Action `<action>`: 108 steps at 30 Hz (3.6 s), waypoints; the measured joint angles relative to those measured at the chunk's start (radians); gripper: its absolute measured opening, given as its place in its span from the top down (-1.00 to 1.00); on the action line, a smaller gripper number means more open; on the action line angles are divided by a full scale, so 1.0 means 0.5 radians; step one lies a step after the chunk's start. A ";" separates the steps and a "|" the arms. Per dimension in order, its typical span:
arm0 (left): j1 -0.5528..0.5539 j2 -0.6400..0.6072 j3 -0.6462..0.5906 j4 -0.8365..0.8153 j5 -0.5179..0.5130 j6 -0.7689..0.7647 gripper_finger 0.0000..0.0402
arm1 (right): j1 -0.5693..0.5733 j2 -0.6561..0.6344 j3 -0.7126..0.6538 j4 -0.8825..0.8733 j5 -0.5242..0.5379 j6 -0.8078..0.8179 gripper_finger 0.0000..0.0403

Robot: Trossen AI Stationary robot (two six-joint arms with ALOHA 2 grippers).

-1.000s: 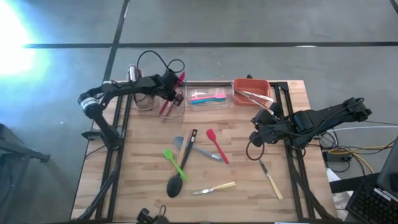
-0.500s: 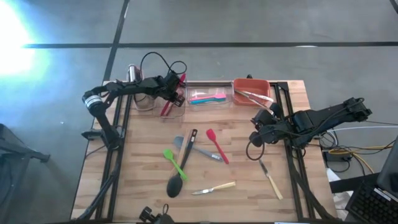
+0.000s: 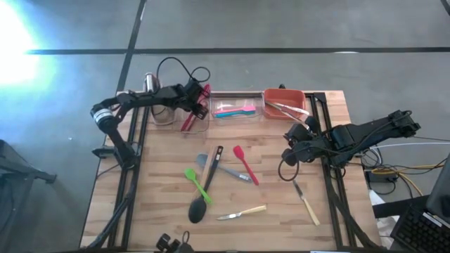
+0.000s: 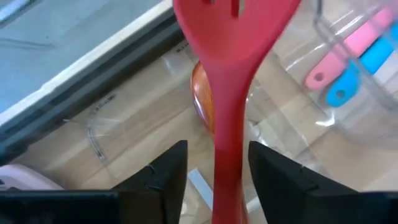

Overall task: Pick & Place Kitchen Items
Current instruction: Put the right yellow knife into the orange bin

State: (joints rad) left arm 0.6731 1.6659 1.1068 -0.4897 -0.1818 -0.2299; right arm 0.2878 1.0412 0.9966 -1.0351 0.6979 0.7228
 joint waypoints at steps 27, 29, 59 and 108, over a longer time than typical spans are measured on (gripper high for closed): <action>-0.193 -0.509 0.538 -0.759 0.085 0.031 0.06 | -0.001 0.000 0.000 0.022 0.004 -0.137 0.83; -0.248 -0.594 0.534 -0.755 0.085 0.022 0.07 | -0.001 0.000 0.000 0.044 0.003 -0.129 0.83; -1.741 -0.925 0.071 0.179 -0.311 0.011 0.13 | 0.000 0.000 0.000 0.066 -0.099 -0.053 0.83; -1.827 -0.946 -1.234 1.864 -0.323 0.372 0.37 | 0.485 1.100 0.910 -0.427 -1.182 0.367 0.83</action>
State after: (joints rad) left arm -0.2402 1.1931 0.4900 0.4424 -0.3431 -0.0438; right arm 0.5304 1.5911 1.4515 -1.2485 0.1068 0.9061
